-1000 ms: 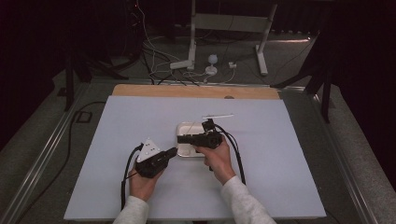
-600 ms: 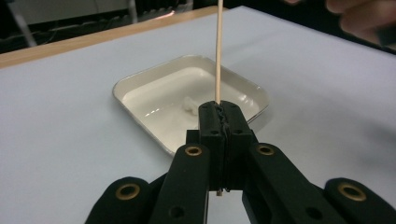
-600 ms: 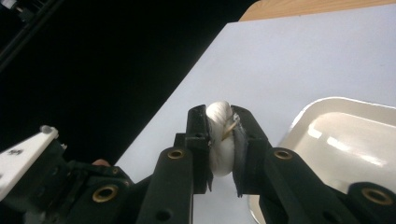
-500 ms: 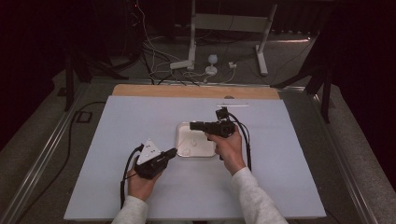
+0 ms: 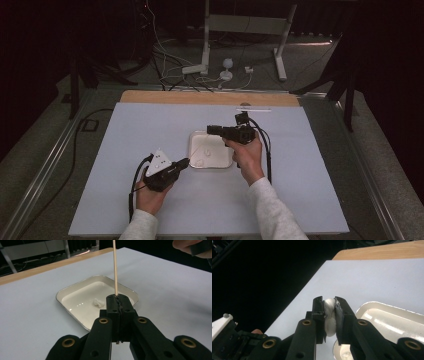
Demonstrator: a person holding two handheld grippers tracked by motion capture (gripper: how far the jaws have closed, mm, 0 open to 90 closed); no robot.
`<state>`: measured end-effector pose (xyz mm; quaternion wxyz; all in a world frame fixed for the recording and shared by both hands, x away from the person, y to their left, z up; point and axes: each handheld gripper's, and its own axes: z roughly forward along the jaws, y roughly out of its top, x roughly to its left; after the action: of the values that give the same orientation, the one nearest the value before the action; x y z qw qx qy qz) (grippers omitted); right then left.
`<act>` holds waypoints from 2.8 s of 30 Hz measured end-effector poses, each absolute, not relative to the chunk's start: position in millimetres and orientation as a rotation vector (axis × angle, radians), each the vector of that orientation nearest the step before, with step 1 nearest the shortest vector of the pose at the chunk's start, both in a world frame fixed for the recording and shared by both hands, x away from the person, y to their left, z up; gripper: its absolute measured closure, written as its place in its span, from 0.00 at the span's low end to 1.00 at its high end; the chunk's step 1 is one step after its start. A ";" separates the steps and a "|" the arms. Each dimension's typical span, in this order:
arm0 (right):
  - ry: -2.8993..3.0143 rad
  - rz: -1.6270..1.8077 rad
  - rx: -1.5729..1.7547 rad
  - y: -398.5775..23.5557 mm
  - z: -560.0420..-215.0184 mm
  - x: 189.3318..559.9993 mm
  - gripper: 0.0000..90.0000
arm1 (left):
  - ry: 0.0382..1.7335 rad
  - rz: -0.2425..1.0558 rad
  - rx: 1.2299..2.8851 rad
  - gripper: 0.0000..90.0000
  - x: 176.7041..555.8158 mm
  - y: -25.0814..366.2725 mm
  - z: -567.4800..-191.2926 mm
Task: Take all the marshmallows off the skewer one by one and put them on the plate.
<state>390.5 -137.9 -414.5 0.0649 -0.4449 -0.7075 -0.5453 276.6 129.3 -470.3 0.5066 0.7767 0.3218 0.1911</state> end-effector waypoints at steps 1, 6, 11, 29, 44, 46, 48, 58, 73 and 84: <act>-2.140 -1.648 -1.351 -138.5 -414.3 390.9 0.89 | 0.782 0.471 1.897 1.00 276.3 128.9 -471.0; -2.038 -1.785 -1.524 -186.8 -395.9 398.9 0.90 | 0.847 0.447 1.842 1.00 278.1 146.5 -474.4; -2.131 -1.749 -1.503 -195.5 -392.5 396.1 0.90 | 0.846 0.453 1.847 1.00 279.1 140.7 -473.4; -2.236 -1.640 -1.428 -168.9 -416.5 397.3 0.87 | 0.885 0.437 1.816 1.00 282.4 145.6 -474.8; -2.327 -1.540 -1.425 -160.5 -437.6 397.4 0.86 | 0.893 0.428 1.810 1.00 283.4 145.8 -475.0; -2.343 -1.522 -1.425 -158.1 -441.3 397.2 0.85 | 0.896 0.427 1.808 1.00 283.6 145.9 -475.0; -2.367 -1.503 -1.428 -155.9 -444.6 397.1 0.84 | 0.898 0.427 1.806 1.00 283.7 146.1 -475.0; -2.423 -1.405 -1.432 -147.0 -461.2 396.2 0.83 | 0.909 0.428 1.803 1.00 284.3 147.6 -474.8; -2.413 -1.513 -1.424 -146.5 -461.7 387.2 0.15 | 0.941 0.424 1.783 1.00 285.0 147.6 -473.8; -2.471 -1.595 -1.308 -155.9 -451.5 369.6 0.00 | 0.971 0.395 1.757 1.00 290.5 141.4 -466.7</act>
<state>369.6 -155.9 -451.5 -0.0386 -0.4061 -0.7672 -0.4950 290.5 141.4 -466.7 0.5209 0.7330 0.4052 0.1650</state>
